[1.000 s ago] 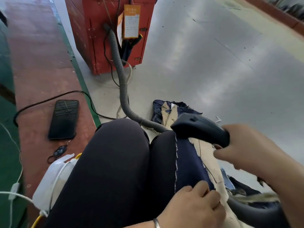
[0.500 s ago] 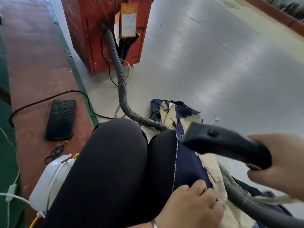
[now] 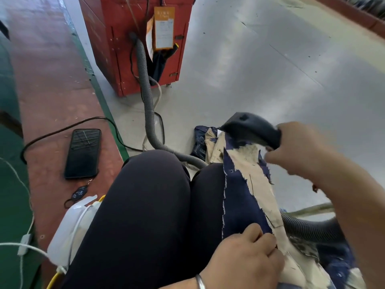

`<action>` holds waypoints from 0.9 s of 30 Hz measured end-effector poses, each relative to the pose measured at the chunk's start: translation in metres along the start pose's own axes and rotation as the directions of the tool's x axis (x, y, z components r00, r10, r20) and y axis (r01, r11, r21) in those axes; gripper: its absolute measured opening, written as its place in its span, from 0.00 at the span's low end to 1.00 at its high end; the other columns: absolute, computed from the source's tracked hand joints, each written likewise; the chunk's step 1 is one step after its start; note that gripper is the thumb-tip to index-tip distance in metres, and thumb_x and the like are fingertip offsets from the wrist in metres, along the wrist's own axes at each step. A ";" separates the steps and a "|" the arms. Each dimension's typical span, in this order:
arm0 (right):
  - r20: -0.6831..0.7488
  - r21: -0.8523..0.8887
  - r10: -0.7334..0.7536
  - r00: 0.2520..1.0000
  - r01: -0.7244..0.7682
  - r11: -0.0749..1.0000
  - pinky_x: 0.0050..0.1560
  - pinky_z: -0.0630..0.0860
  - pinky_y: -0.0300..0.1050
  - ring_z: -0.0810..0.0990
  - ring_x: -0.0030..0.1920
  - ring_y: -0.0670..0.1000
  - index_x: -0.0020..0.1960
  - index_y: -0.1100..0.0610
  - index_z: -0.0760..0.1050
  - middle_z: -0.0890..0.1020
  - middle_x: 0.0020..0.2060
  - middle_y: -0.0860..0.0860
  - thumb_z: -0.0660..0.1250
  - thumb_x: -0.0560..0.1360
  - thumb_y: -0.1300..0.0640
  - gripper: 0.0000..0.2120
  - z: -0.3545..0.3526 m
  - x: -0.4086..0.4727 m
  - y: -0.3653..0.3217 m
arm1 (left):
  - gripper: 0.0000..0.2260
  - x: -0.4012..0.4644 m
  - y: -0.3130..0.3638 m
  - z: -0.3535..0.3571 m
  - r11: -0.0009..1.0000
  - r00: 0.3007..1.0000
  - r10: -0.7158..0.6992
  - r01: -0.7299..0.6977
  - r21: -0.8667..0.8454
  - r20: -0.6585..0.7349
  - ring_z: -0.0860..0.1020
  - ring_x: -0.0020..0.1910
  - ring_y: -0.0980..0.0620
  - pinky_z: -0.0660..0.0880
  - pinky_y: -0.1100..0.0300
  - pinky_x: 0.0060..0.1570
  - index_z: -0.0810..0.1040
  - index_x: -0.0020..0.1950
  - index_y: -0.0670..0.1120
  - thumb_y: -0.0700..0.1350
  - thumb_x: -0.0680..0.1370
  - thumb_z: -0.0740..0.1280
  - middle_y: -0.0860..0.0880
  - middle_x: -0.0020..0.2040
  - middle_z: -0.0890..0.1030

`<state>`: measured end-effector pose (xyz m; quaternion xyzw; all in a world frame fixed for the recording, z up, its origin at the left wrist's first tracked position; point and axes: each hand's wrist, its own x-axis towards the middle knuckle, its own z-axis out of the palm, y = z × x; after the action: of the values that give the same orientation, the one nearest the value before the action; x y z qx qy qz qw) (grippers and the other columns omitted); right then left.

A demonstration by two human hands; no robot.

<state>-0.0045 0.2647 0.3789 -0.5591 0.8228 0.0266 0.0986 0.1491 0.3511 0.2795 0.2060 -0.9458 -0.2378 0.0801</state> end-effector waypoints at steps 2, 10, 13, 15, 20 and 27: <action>-0.028 0.130 -0.023 0.999 0.026 0.991 0.24 0.78 0.49 0.81 0.23 0.55 0.40 0.53 0.74 0.79 0.23 0.54 0.73 0.67 0.61 0.09 -0.016 -0.008 0.017 | 0.09 -0.014 0.013 0.018 0.999 0.991 -0.048 0.048 -0.004 -0.127 0.72 0.33 0.56 0.67 0.65 0.25 0.76 0.34 0.53 0.45 0.71 0.58 0.57 0.34 0.74; 0.064 0.017 -0.005 0.998 0.004 1.000 0.25 0.78 0.50 0.75 0.19 0.44 0.43 0.33 0.74 0.78 0.22 0.39 0.60 0.49 0.39 0.21 -0.014 -0.094 0.062 | 0.09 -0.004 0.008 0.014 0.997 0.919 0.005 0.024 0.067 -0.395 0.74 0.31 0.53 0.67 0.62 0.24 0.77 0.31 0.50 0.44 0.68 0.59 0.54 0.31 0.75; 0.183 -0.080 0.036 0.982 -0.022 0.997 0.31 0.79 0.49 0.78 0.26 0.46 0.45 0.30 0.72 0.78 0.27 0.33 0.59 0.49 0.40 0.23 0.003 -0.107 0.062 | 0.06 -0.005 0.007 0.015 0.999 0.940 -0.012 0.029 0.044 -0.342 0.74 0.32 0.53 0.67 0.61 0.25 0.77 0.32 0.51 0.46 0.65 0.61 0.55 0.32 0.75; 0.254 -0.077 0.068 0.965 -0.050 0.996 0.33 0.79 0.47 0.79 0.27 0.45 0.45 0.31 0.72 0.78 0.28 0.32 0.64 0.53 0.44 0.21 0.009 -0.105 0.055 | 0.08 -0.006 0.009 0.013 0.998 0.961 -0.045 0.054 0.026 -0.273 0.74 0.33 0.54 0.66 0.62 0.25 0.78 0.33 0.52 0.48 0.63 0.59 0.56 0.33 0.75; 0.235 0.073 0.063 0.970 -0.082 0.994 0.25 0.71 0.41 0.75 0.19 0.44 0.38 0.46 0.75 0.78 0.22 0.42 0.72 0.64 0.55 0.08 0.010 -0.072 0.038 | 0.11 -0.007 0.009 0.008 0.996 0.970 -0.083 0.085 -0.002 -0.228 0.74 0.35 0.55 0.66 0.64 0.25 0.78 0.33 0.52 0.50 0.61 0.56 0.57 0.33 0.74; 0.114 0.227 0.097 0.989 -0.121 0.966 0.24 0.74 0.43 0.79 0.22 0.54 0.43 0.57 0.75 0.79 0.22 0.53 0.70 0.69 0.64 0.06 0.010 -0.016 0.036 | 0.09 -0.008 0.013 0.006 0.996 0.960 -0.088 0.081 -0.036 -0.266 0.73 0.33 0.53 0.67 0.62 0.23 0.76 0.31 0.50 0.48 0.62 0.56 0.54 0.32 0.74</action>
<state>-0.0310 0.2946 0.3699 -0.4956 0.8436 -0.0365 0.2036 0.1499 0.3671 0.2800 0.2755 -0.9136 -0.2229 0.1994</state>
